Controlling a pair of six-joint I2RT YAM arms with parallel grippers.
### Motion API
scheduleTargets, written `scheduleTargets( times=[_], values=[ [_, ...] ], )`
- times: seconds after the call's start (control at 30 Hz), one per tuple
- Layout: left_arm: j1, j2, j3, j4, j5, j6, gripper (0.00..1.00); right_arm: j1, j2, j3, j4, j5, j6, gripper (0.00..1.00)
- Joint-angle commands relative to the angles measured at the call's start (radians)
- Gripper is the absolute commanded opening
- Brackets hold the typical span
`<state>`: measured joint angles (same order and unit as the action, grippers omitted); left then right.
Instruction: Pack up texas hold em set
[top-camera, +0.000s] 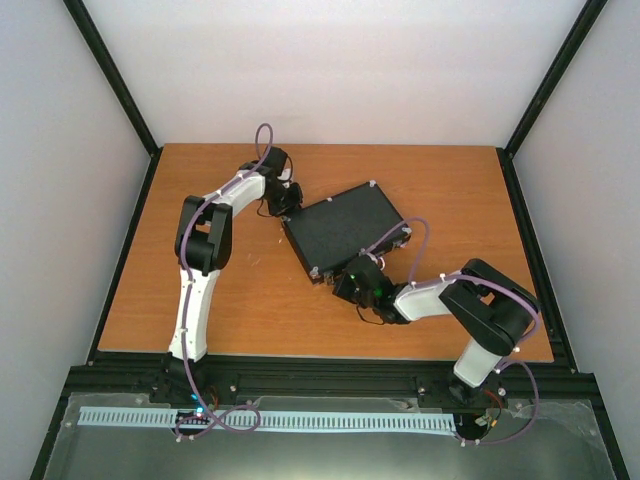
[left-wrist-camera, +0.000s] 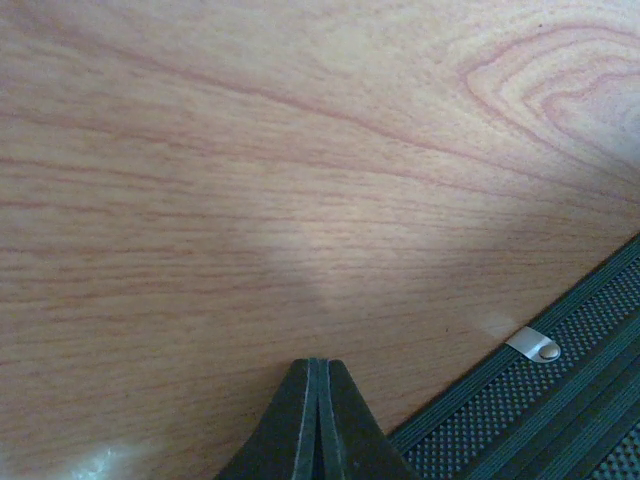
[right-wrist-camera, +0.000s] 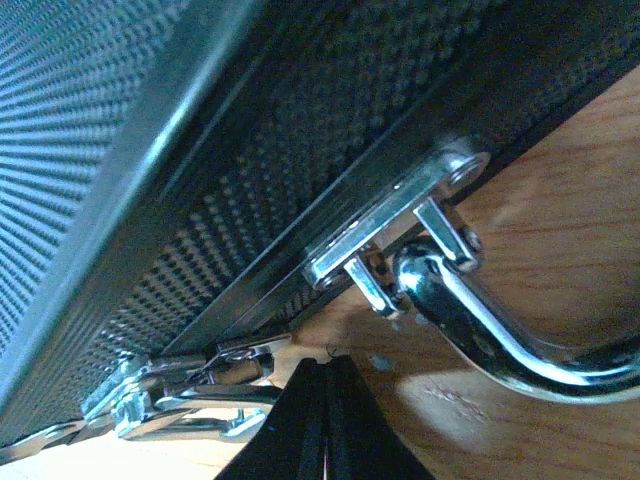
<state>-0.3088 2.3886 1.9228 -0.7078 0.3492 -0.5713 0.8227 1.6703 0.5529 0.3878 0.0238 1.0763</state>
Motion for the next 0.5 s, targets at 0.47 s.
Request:
scheduleTargets(
  times=[0.47],
  values=[
    [0.005,0.047,-0.052,-0.037,0.012,0.037,0.01,0.000,-0.003,-0.132,0.138,-0.062,-0.009,0.03]
  ],
)
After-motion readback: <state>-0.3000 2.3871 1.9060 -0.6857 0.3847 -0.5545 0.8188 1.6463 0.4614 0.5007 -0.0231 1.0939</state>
